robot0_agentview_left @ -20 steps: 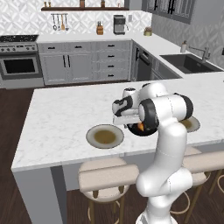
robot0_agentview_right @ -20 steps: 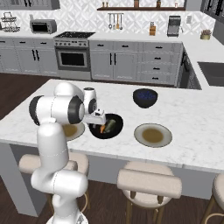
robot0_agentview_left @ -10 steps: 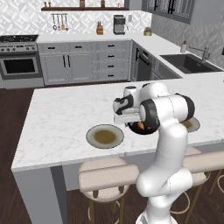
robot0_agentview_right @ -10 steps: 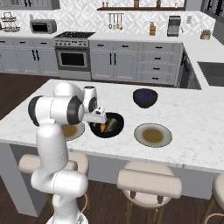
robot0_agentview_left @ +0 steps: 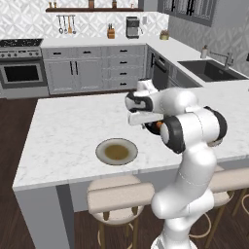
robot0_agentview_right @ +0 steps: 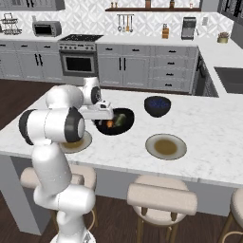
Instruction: Pick the chicken drumstick and cucumber from their plates and place them in the bowl. Then put the bowl in the fridge.
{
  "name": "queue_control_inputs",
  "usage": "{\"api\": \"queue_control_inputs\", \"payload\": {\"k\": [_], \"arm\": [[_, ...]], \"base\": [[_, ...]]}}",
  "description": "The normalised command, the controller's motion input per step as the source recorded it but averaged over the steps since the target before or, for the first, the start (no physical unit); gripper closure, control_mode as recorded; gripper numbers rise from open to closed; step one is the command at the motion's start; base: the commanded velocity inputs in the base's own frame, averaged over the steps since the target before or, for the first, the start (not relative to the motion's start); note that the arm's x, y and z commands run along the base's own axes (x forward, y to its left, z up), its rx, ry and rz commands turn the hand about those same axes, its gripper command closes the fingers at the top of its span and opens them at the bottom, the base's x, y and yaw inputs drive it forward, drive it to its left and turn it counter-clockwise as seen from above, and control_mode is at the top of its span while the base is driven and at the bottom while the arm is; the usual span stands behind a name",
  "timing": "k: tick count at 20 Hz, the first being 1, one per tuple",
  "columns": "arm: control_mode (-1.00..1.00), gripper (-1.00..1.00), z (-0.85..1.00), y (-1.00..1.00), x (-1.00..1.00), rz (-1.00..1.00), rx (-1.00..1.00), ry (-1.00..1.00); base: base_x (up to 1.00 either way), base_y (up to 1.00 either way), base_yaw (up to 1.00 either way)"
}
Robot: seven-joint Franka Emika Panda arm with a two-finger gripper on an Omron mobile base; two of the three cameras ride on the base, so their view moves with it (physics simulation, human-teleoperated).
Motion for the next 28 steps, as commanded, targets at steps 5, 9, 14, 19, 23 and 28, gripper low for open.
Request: {"api": "queue_control_inputs", "payload": {"k": [5, 9, 14, 19, 23, 28], "arm": [[-1.0, 1.0, 0.95, -0.1, -0.55, 0.38, -0.01, 0.01], [-1.0, 1.0, 0.8, -0.14, -0.66, 0.6, 0.0, 0.01], [-1.0, 1.0, 0.57, 0.0, -0.74, 0.68, 0.06, 0.06], [-1.0, 1.0, 0.4, 0.0, -0.88, 0.71, 0.03, 0.12], [-1.0, 1.0, 0.14, -0.11, -0.76, 0.69, 0.02, 0.08], [-1.0, 1.0, 0.05, -0.31, -0.57, 0.61, 0.16, 0.02]], "base": [[0.0, 0.0, 0.0], [0.0, 0.0, 0.0], [0.0, 0.0, 0.0], [0.0, 0.0, 0.0], [0.0, 0.0, 0.0], [0.0, 0.0, 0.0]]}}
